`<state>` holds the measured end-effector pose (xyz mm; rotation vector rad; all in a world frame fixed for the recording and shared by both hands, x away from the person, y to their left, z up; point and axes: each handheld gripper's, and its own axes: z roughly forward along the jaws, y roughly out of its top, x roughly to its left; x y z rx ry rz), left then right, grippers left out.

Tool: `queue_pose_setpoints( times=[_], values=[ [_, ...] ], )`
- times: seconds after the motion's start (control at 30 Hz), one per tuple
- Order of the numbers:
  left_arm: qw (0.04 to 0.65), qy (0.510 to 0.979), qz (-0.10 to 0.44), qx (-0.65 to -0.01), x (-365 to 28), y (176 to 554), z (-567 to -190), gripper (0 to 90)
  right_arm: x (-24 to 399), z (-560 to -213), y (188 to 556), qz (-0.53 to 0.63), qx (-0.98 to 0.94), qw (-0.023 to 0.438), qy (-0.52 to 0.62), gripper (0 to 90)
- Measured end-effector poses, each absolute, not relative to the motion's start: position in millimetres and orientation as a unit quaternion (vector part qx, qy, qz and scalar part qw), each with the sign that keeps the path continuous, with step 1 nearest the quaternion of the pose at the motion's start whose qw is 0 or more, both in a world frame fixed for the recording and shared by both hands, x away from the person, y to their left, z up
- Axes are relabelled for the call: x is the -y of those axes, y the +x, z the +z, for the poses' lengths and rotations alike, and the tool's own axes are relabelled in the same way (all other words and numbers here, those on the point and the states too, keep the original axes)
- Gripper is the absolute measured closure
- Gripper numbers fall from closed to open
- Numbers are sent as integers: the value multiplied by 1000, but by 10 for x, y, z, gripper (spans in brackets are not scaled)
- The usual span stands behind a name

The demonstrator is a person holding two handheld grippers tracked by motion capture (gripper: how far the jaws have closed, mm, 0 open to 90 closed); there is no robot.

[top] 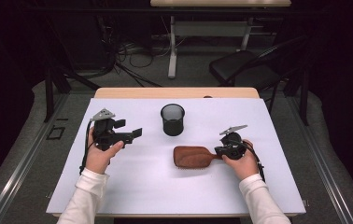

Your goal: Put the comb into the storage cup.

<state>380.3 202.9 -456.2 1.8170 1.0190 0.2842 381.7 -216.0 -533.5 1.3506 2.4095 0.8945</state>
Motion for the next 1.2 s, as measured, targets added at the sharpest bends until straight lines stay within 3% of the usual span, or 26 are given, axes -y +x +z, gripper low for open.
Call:
queue_pose_setpoints(
  times=[1.2],
  values=[
    [496,748,117,-426,-2076,3790,-4559,129,2102,-5335,3433,311,-834,105,443,900]
  ],
)
